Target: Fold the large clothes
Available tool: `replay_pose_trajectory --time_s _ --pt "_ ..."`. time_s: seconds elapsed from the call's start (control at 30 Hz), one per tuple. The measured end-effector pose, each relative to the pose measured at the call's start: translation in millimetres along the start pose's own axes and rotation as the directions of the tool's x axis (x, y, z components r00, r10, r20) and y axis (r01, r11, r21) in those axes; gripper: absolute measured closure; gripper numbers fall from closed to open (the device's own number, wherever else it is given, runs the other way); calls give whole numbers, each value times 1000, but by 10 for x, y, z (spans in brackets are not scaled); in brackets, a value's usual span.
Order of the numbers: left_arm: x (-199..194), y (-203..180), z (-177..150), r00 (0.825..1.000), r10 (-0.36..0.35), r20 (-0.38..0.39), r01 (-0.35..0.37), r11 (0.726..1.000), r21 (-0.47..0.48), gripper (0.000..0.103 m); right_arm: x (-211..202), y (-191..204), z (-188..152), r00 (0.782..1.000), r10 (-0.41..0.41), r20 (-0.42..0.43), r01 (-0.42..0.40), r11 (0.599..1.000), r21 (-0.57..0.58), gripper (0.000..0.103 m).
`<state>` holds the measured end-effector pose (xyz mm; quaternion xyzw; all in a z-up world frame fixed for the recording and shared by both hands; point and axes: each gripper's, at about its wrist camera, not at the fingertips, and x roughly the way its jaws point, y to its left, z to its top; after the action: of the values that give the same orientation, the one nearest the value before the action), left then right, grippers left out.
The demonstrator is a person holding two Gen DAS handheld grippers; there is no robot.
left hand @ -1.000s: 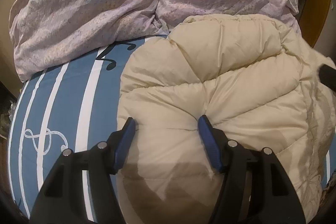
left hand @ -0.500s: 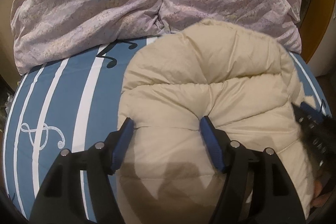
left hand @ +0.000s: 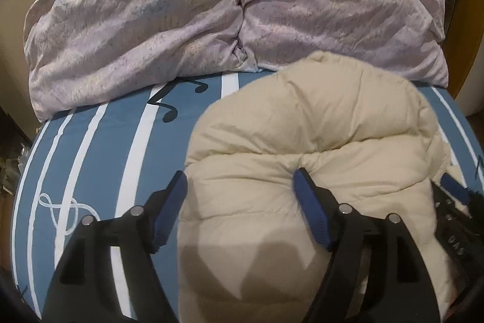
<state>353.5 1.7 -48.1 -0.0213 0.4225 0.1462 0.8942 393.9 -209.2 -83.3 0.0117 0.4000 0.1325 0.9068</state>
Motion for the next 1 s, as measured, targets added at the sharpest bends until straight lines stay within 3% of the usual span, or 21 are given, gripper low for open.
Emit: replay_pose_trajectory --time_s 0.4,1.0 --pt "197 64 -128 998 -32 45 36 995 -93 20 31 -36 -80 998 15 68 -17 999 32 50" --pt "275 88 -174 997 -31 69 39 992 -119 16 94 2 -126 996 -17 83 16 1000 17 49"
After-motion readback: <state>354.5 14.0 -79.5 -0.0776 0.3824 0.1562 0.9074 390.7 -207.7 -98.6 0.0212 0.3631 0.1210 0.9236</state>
